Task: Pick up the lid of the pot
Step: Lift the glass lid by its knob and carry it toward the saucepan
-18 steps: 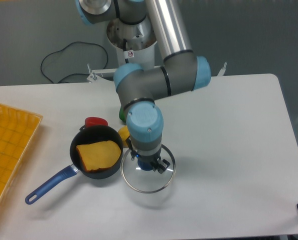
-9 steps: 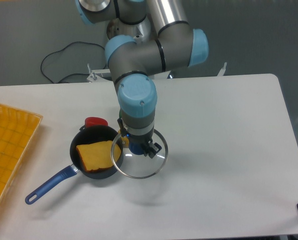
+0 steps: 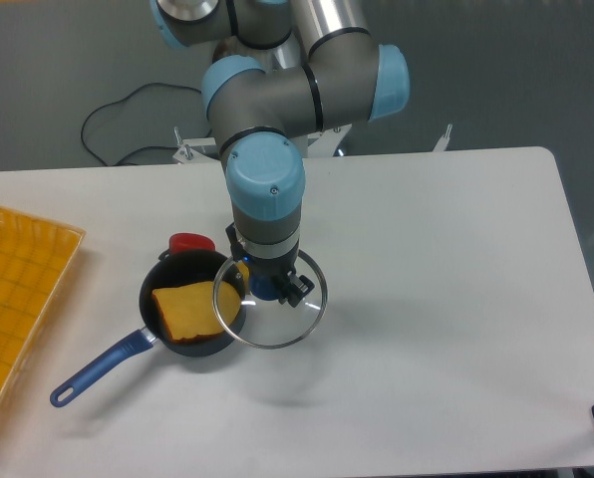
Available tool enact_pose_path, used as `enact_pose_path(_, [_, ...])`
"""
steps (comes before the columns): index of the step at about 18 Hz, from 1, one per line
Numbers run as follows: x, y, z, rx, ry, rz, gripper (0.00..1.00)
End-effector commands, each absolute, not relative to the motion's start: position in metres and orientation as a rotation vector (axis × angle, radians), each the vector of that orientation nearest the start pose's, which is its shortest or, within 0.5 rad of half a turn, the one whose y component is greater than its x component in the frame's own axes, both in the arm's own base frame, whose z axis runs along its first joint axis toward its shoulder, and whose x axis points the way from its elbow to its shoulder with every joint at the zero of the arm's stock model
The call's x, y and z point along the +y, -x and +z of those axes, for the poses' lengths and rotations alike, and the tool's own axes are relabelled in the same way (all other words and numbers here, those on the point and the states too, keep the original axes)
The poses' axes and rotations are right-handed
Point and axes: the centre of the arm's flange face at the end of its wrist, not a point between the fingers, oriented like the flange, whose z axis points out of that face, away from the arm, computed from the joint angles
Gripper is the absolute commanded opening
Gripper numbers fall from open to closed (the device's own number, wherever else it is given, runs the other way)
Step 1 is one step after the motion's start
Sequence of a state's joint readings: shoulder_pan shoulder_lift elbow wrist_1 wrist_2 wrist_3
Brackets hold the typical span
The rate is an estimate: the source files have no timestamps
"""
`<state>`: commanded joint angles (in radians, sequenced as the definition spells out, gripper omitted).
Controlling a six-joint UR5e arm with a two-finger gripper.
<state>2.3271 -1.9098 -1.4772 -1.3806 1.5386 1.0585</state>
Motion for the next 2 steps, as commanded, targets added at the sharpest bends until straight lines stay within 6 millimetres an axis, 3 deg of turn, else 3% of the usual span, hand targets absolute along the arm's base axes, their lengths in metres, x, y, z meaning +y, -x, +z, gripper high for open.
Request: enact_pose_path(2, [0.5374, 0.3229, 0.3604, 0.468, 3.117, -0.111, 0.36])
